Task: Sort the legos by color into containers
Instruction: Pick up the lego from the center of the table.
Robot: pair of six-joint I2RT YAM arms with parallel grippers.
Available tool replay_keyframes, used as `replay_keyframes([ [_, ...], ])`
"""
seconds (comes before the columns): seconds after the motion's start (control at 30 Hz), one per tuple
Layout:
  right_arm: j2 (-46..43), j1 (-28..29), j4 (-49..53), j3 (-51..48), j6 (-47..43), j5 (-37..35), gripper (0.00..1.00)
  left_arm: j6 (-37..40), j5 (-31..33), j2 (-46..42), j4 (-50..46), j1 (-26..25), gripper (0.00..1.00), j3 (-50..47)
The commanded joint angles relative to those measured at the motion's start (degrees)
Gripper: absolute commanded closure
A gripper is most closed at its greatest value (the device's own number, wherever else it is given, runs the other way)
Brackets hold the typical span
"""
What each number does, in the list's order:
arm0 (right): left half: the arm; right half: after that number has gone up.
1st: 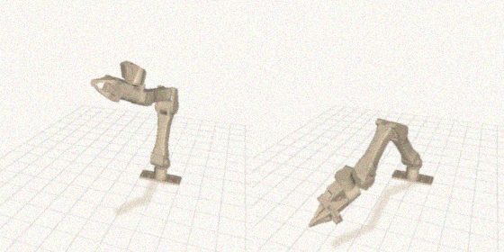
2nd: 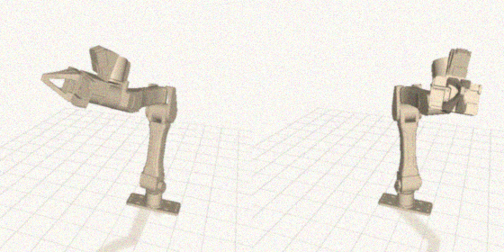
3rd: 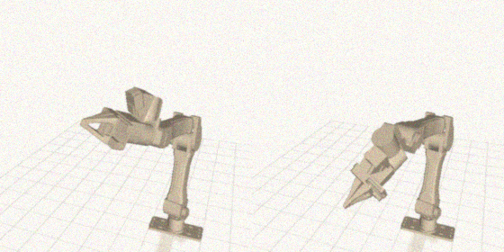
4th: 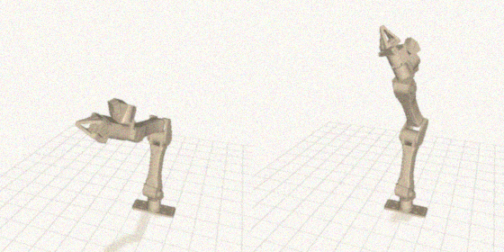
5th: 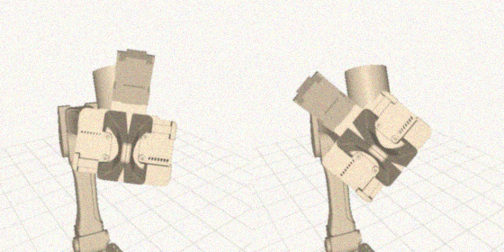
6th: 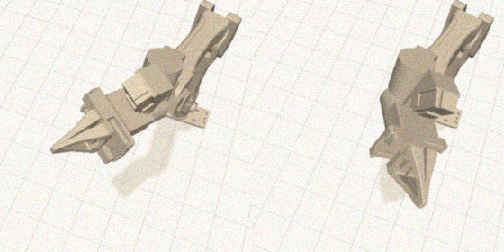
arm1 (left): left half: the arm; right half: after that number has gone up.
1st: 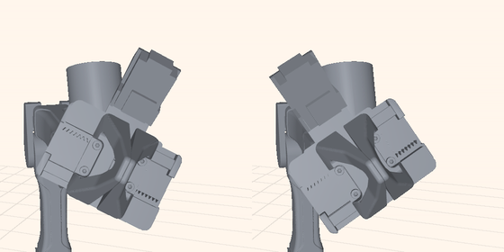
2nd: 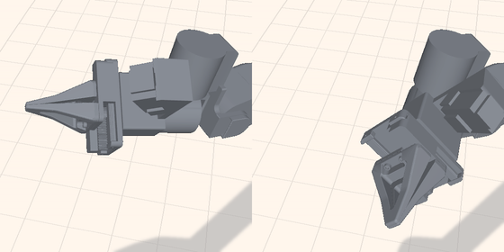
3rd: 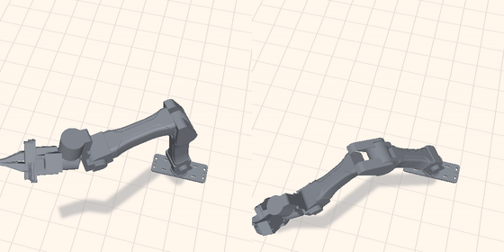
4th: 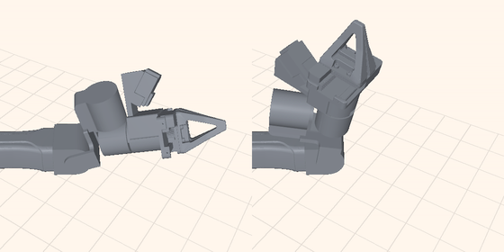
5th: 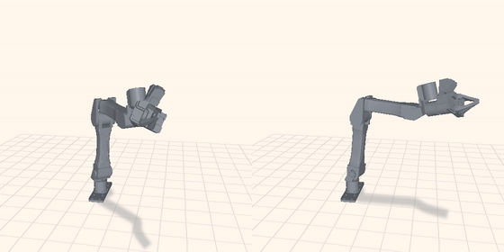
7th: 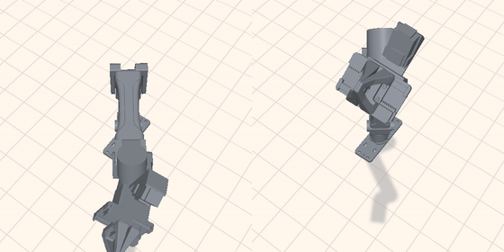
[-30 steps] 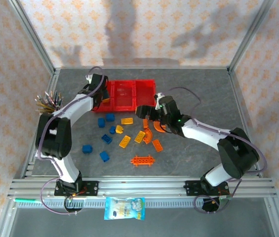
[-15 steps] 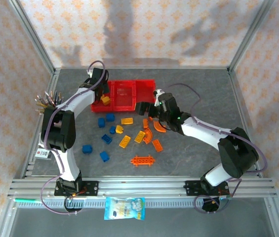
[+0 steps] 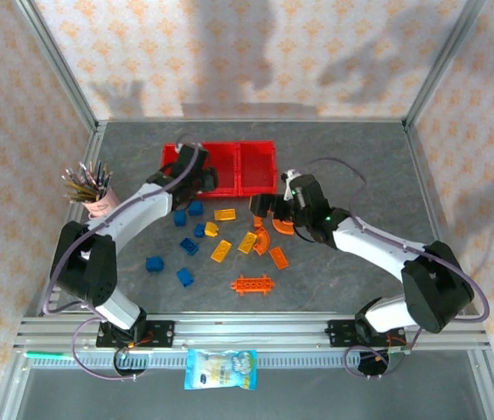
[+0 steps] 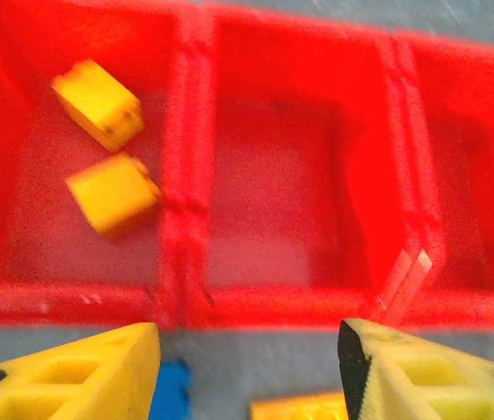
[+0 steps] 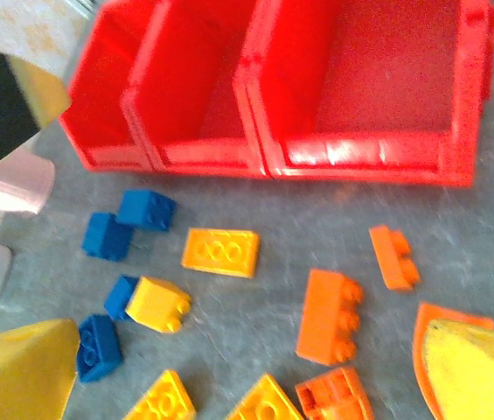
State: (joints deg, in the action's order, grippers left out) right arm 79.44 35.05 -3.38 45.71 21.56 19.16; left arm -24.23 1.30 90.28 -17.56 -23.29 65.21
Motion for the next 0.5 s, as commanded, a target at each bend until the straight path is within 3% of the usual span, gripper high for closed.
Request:
replay_keyframes([
  [0.0, -2.0, -0.2, 3.0, -2.4, -0.8, 0.9, 0.00, -3.0, 0.0, -2.4, -2.6, -3.2, 0.42, -3.0],
  [0.2, -4.3, -0.2, 2.2, -7.1, 0.1, 1.6, 0.00, -4.7, 2.1, -4.6, -4.7, -9.6, 0.42, -7.2],
  [0.47, -4.2, -0.2, -0.5, -10.5, 0.4, 4.2, 0.00, -4.7, 2.3, -1.9, -5.0, -10.5, 0.43, -10.9],
])
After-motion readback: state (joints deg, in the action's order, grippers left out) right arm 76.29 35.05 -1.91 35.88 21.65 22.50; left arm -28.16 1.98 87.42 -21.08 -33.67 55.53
